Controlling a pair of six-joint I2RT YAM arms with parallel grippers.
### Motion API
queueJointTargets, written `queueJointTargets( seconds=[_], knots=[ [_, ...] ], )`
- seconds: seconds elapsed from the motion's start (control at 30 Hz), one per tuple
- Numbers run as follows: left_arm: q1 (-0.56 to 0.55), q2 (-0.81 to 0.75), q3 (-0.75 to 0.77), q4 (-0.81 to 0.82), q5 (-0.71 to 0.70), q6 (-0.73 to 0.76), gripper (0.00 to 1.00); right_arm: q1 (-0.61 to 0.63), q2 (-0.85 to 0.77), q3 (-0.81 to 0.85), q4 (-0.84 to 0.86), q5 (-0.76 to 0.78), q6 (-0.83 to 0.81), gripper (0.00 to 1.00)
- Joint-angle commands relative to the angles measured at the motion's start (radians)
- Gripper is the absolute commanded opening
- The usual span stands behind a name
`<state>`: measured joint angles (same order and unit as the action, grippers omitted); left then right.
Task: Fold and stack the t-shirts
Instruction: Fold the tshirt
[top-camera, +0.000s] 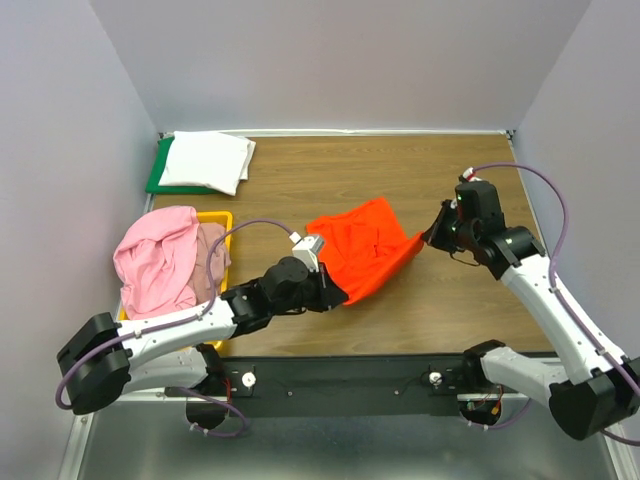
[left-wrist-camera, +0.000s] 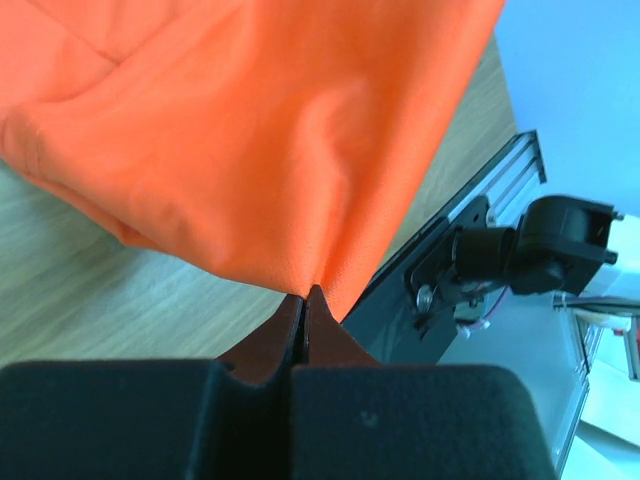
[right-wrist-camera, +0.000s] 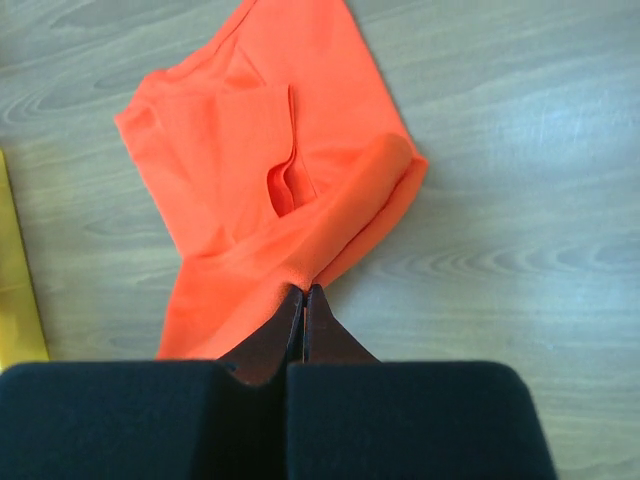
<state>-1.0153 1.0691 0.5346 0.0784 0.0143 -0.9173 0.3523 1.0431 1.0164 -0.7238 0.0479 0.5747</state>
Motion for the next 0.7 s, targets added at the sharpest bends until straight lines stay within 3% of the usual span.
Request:
queueJointTargets(
  seconds=[0.0,0.17,0.43,0.67],
  knots=[
    [0.027,0.043,0.010,0.133,0.016,0.009,0.00,0.004,0.069,0.068,0.110,0.064,-0.038,0.00],
    [0.066,0.101,0.025,0.185,0.044,0.034,0.00,0.002,0.147,0.129,0.155,0.076,-0.062,0.00],
    [0.225,0.169,0.037,0.279,0.137,0.101,0.00,0.004,0.296,0.218,0.228,0.101,-0.091,0.00],
    [0.253,0.241,0.100,0.301,0.242,0.181,0.00,0.004,0.350,0.271,0.250,0.096,-0.110,0.00]
  ],
)
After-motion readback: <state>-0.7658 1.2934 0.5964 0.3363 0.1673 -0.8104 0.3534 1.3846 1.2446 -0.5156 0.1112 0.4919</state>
